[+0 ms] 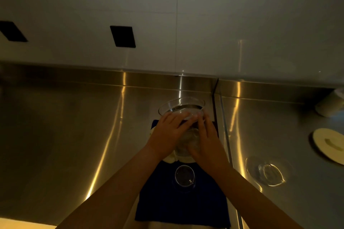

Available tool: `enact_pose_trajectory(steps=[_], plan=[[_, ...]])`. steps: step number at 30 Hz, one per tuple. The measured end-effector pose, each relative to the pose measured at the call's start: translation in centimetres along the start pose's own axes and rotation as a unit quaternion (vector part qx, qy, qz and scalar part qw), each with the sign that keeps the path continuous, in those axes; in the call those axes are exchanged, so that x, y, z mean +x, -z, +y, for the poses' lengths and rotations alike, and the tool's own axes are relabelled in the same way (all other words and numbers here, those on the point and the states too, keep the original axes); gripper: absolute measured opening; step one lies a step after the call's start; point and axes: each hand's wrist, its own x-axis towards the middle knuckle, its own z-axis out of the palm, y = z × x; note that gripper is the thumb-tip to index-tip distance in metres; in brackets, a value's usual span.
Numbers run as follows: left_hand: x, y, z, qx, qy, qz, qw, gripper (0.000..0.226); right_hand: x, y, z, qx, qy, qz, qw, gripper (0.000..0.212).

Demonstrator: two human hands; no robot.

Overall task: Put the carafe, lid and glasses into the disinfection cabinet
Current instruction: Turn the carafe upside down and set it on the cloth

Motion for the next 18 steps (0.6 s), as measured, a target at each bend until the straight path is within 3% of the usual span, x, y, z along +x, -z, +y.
enact_pose_trajectory(steps=[5,8,18], plan=[[0.7,0.3,-0.6,0.023,0.072,0.02,0.997,0.061,-1.0,-1.5,0.4,-0.011,-0.018,-0.035,0.999,0.1],[0.7,0.9,-1.2,0.019,0.145,-0.013,0.989,0.053,-1.0,-2.2,0.5,-0.023,-0.016,-0.051,0.998,0.1],[-1.5,0.0,-2.9,0.019,0.256,-0.12,0.959,0.079,2.1,-2.3,0.5,-0.078,0.005,-0.098,0.992,0.094]])
